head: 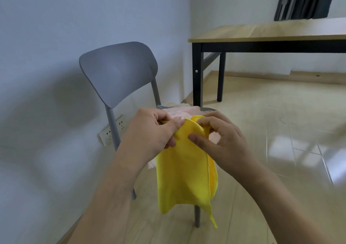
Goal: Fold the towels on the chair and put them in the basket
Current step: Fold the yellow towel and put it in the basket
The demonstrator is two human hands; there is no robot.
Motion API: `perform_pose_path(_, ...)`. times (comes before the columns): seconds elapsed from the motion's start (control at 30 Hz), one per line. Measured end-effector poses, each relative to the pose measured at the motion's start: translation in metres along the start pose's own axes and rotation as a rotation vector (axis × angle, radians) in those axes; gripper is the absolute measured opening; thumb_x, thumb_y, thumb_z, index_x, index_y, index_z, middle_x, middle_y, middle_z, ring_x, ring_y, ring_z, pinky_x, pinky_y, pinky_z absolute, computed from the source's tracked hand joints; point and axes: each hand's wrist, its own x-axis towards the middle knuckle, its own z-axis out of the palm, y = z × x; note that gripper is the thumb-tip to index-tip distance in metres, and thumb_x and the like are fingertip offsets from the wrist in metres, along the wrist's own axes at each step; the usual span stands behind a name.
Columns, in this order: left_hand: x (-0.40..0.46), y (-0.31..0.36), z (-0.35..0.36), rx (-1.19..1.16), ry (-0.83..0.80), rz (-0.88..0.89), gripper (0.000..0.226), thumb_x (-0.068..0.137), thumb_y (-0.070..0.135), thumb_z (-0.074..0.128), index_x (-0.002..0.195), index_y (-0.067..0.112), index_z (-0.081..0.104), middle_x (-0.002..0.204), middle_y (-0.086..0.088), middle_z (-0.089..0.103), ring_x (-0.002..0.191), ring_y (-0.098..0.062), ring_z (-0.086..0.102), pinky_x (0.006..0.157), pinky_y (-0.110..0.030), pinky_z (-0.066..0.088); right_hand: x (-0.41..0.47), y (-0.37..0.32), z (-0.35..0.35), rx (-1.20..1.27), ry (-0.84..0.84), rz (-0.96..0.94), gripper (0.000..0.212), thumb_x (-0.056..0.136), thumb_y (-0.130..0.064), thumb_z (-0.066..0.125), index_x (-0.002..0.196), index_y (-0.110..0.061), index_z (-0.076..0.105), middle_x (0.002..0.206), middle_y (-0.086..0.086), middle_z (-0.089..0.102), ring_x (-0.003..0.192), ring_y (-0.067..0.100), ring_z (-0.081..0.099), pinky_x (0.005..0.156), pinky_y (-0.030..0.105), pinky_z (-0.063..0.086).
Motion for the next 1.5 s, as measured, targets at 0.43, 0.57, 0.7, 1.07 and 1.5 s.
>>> perform_pose_path(0.43, -0.009, -0.025, -0.003, 0.638, -0.34, -0.192, 0.045, 0.09, 0.05, 0.047, 0.06, 0.016, 0.049, 0.055, -0.001, 0.048, 0.051, -0.016, 0.045, 0.052, -0.032, 0.038, -0.001, 0.001, -0.031, 0.232, 0.205, 0.135, 0.015, 0.092, -0.012, 0.059, 0.087, -0.023, 0.069, 0.088, -0.011, 0.067, 0.08, -0.004, 0.06, 0.072, 0.01, 0.045)
perform_pose_path(0.57, -0.013, -0.021, -0.002, 0.602, -0.053, -0.024, 0.035, 0.094, 0.039, 0.046, 0.072, 0.015, 0.059, 0.072, 0.006, 0.053, 0.065, -0.015, 0.054, 0.059, -0.032, 0.048, -0.003, 0.003, -0.041, 0.275, 0.315, 0.189, 0.025, 0.09, -0.006, 0.061, 0.086, -0.03, 0.064, 0.087, -0.006, 0.065, 0.076, 0.0, 0.058, 0.066, 0.013, 0.049)
perform_pose_path(0.7, -0.02, -0.01, -0.009, 0.412, 0.242, 0.175, 0.021, 0.094, 0.029, 0.054, 0.087, 0.016, 0.07, 0.092, 0.009, 0.064, 0.08, -0.016, 0.058, 0.073, -0.036, 0.052, -0.008, 0.002, -0.047, 0.284, 0.334, 0.206, 0.023, 0.09, -0.006, 0.061, 0.102, -0.025, 0.061, 0.094, -0.005, 0.063, 0.085, 0.005, 0.06, 0.074, 0.015, 0.053)
perform_pose_path(1.07, -0.039, -0.001, -0.008, 0.677, 0.265, 0.15, 0.023, 0.091, 0.039, 0.054, 0.091, 0.02, 0.067, 0.088, 0.004, 0.06, 0.08, -0.018, 0.053, 0.075, -0.034, 0.045, -0.028, 0.005, -0.05, -0.27, 0.099, 0.091, 0.022, 0.099, -0.005, 0.038, 0.099, -0.01, 0.059, 0.076, -0.014, 0.047, 0.071, -0.002, 0.046, 0.059, 0.008, 0.034)
perform_pose_path(1.5, -0.033, 0.01, -0.017, 0.18, 0.214, 0.098, 0.024, 0.082, 0.019, 0.073, 0.076, 0.027, 0.051, 0.069, 0.008, 0.048, 0.062, -0.006, 0.045, 0.053, -0.021, 0.032, -0.014, -0.01, -0.051, -0.339, 0.19, 0.132, 0.031, 0.091, 0.008, 0.035, 0.095, -0.011, 0.06, 0.068, -0.01, 0.046, 0.062, 0.006, 0.044, 0.053, 0.018, 0.029)
